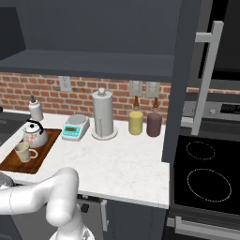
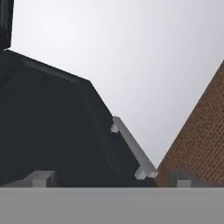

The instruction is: Pick the kettle from the counter and place it on the tray. Then pick the mug from the cabinet and place it on the tray. Then close the cabinet doors.

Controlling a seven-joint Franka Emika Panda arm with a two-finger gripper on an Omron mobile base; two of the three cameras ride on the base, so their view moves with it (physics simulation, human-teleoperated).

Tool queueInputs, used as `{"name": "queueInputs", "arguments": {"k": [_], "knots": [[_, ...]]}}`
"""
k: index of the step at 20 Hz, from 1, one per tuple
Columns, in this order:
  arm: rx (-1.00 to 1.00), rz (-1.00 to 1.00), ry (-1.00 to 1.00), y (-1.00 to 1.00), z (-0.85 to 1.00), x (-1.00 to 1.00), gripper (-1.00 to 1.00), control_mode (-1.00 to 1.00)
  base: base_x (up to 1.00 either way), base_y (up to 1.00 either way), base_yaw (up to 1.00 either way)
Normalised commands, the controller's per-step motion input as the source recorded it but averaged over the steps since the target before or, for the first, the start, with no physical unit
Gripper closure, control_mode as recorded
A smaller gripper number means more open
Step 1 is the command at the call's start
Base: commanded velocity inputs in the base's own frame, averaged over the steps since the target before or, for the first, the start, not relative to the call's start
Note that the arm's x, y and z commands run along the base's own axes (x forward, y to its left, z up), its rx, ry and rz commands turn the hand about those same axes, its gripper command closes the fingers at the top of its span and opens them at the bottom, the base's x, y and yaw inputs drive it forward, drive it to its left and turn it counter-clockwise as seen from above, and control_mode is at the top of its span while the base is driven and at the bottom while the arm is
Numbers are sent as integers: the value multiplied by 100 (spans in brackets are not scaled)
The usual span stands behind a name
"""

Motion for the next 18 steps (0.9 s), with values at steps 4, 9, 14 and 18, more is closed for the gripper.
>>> {"name": "queueInputs", "arguments": {"k": [4,9,14,18], "knots": [[30,-2,-24,-58,2,-37,-100,-100,0,0,0],[35,0,-34,-71,0,-62,-100,-100,0,0,0],[35,0,-23,-63,8,-44,-100,-100,0,0,0],[26,0,-9,-92,0,-54,-100,-100,0,0,0]]}}
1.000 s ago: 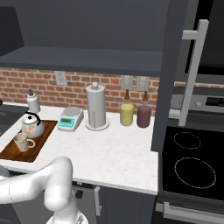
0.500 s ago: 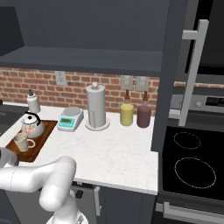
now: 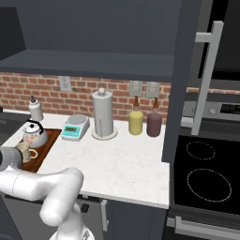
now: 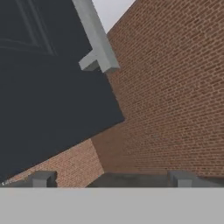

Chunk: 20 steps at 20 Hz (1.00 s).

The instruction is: Pick the kettle from the counter and place it on the tray. Then pick the mug from the cabinet and place it on the tray. Then close the cabinet doors.

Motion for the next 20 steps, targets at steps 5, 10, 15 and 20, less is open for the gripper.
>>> {"name": "queueInputs", "arguments": {"k": [5,10,15,20], "knots": [[14,0,10,-98,0,-54,-100,-100,0,0,0],[0,0,37,-91,0,-20,-100,-100,0,0,0],[-3,8,53,-88,-2,1,-100,-100,0,0,0],[-4,18,67,-86,-16,28,-100,-100,0,0,0]]}}
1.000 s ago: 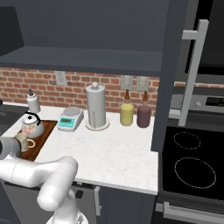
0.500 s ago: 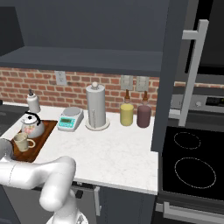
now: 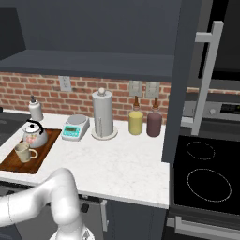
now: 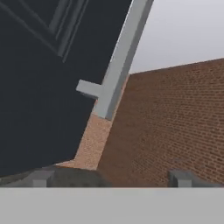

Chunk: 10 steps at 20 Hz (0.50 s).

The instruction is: Pick the kettle from the counter and place it on the tray. Then pick the mug from the cabinet and place it on the tray. Then close the cabinet doors.

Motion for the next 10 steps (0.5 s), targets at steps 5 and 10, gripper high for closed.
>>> {"name": "queueInputs", "arguments": {"k": [5,10], "knots": [[-1,17,55,-84,-9,6,-100,-100,0,0,0],[-2,22,39,-55,7,14,-100,-100,0,0,0]]}}
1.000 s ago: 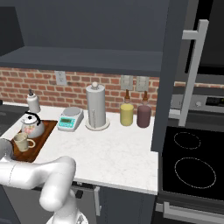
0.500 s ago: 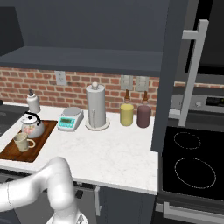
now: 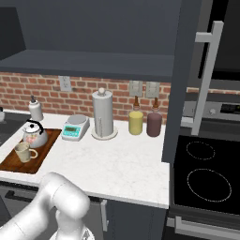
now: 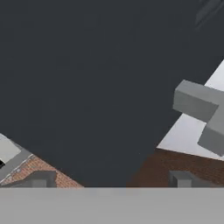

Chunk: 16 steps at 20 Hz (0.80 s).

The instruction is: Pick the kettle from the counter and place it on the tray. Then pick the mug from the cabinet and place it on the tray. Then close the cabinet doors.

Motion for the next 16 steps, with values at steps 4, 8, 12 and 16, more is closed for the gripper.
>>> {"name": "queueInputs", "arguments": {"k": [4,8,12,16], "knots": [[-3,33,55,-28,17,68,-100,-100,0,0,0],[-9,23,86,-7,24,96,-100,-100,0,0,0],[-8,23,84,-3,20,100,-100,-100,0,0,0],[-11,26,90,0,0,100,-100,-100,0,0,0]]}}
